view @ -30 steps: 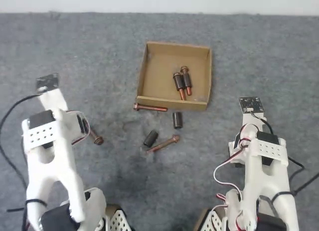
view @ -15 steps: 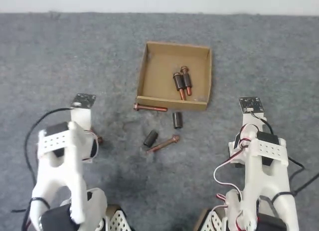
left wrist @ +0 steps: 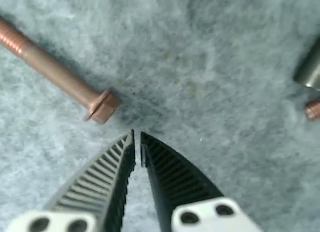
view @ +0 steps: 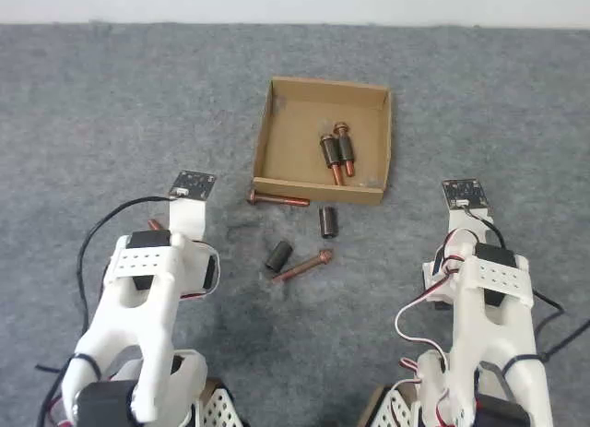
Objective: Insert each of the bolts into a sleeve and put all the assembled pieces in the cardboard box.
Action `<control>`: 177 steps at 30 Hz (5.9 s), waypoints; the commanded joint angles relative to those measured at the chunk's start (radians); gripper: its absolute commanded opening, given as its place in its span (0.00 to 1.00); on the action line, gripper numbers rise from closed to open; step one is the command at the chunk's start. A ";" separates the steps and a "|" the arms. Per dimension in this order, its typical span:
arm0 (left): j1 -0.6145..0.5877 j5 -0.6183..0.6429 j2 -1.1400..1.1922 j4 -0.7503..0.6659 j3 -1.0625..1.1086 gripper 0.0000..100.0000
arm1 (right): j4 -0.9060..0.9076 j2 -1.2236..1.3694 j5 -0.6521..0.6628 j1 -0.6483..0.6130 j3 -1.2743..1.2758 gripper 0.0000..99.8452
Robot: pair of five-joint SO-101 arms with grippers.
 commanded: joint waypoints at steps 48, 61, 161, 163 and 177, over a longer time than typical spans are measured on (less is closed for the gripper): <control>-0.229 0.126 0.181 -0.034 -0.226 0.01 | -0.008 -0.035 0.017 0.016 0.002 0.01; -0.160 0.147 0.319 -0.183 -0.236 0.01 | -0.008 -0.035 0.017 0.016 0.002 0.01; 0.043 0.250 1.049 0.269 -1.357 0.01 | -0.016 -0.035 0.017 0.016 0.002 0.01; 0.031 0.316 1.049 0.265 -1.362 0.01 | -0.016 -0.035 0.017 0.016 0.002 0.01; 0.100 0.324 0.667 -0.041 -0.878 0.01 | -0.018 -0.035 0.017 0.013 0.002 0.01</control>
